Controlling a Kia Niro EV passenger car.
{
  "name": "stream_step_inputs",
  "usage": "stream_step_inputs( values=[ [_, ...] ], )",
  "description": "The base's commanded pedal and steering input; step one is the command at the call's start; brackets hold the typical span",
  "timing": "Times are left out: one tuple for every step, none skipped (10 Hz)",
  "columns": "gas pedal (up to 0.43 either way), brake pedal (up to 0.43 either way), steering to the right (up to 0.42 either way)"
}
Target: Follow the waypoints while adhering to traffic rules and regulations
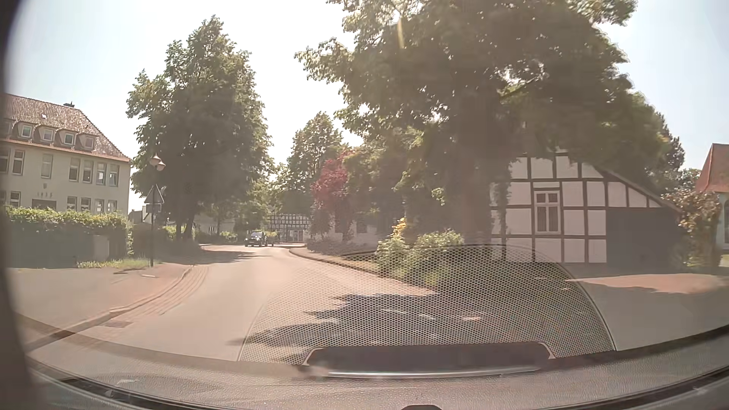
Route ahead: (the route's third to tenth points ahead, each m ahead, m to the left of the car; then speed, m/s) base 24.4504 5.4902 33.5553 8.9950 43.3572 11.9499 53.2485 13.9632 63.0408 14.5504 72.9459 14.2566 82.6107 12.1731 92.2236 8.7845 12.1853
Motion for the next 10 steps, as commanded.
stream_step_inputs(
  values=[
    [0.157, 0.000, -0.089],
    [0.157, 0.000, -0.090],
    [0.157, 0.000, -0.090],
    [0.157, 0.000, -0.090],
    [0.157, 0.000, -0.088],
    [0.157, 0.000, -0.084],
    [0.157, 0.000, -0.080],
    [0.138, 0.000, -0.074],
    [0.130, 0.000, -0.068],
    [0.130, 0.000, -0.062]
  ],
)
